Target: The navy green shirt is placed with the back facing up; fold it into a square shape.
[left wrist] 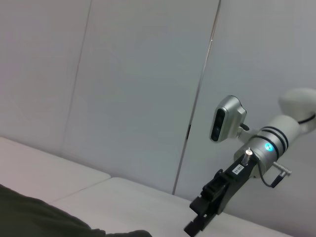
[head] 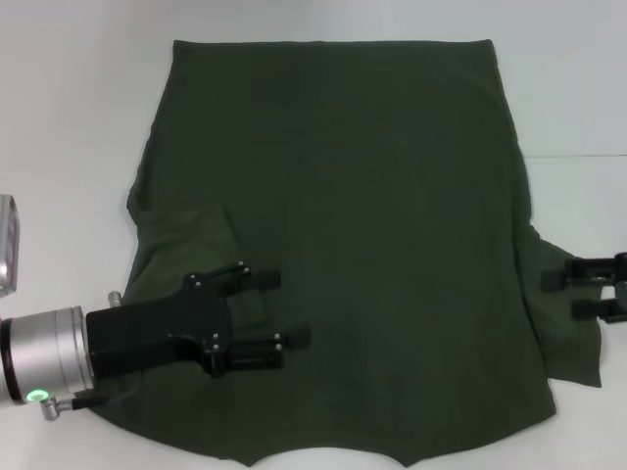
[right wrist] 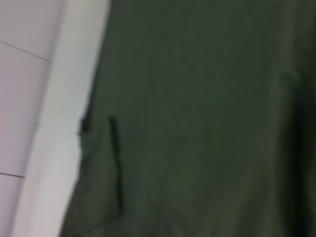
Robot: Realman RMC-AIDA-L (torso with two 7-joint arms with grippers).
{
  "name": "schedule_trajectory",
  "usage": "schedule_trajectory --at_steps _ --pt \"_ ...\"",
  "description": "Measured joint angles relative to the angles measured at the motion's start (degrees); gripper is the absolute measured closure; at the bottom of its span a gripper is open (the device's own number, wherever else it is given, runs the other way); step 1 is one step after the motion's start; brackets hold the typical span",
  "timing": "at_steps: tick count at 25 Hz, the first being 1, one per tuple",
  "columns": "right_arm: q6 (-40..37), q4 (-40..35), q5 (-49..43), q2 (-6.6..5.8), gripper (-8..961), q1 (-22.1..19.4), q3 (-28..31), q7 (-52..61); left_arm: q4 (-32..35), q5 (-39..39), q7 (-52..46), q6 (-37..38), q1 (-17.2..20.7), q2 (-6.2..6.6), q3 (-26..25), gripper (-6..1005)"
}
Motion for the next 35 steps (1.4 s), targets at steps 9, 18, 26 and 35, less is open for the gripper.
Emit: schedule_trajectory --at_steps 9,18,26,35 --pt "2.71 -0.74 -6.65 -0.26 105 -0.52 0.04 2.78 -0.39 0.24 -0.06 -2.77 -0.56 -0.04 2.89 81" --pt "5.68 -0.8 -7.6 -0.21 125 -1.4 -0.95 2.3 -0.5 0.3 -0.28 -3.76 -1.28 -0.33 4.13 80" --pt "8.8 0.46 -7.73 0.36 142 -0.43 -2.47 1.14 -0.51 0.31 -0.29 -4.8 -1.31 -0.73 4.2 80" --pt "11.52 3.27 -7.73 1.2 162 0.95 -3.43 0.39 -0.61 0.31 -0.71 -4.96 -1.3 -0.83 4.22 79"
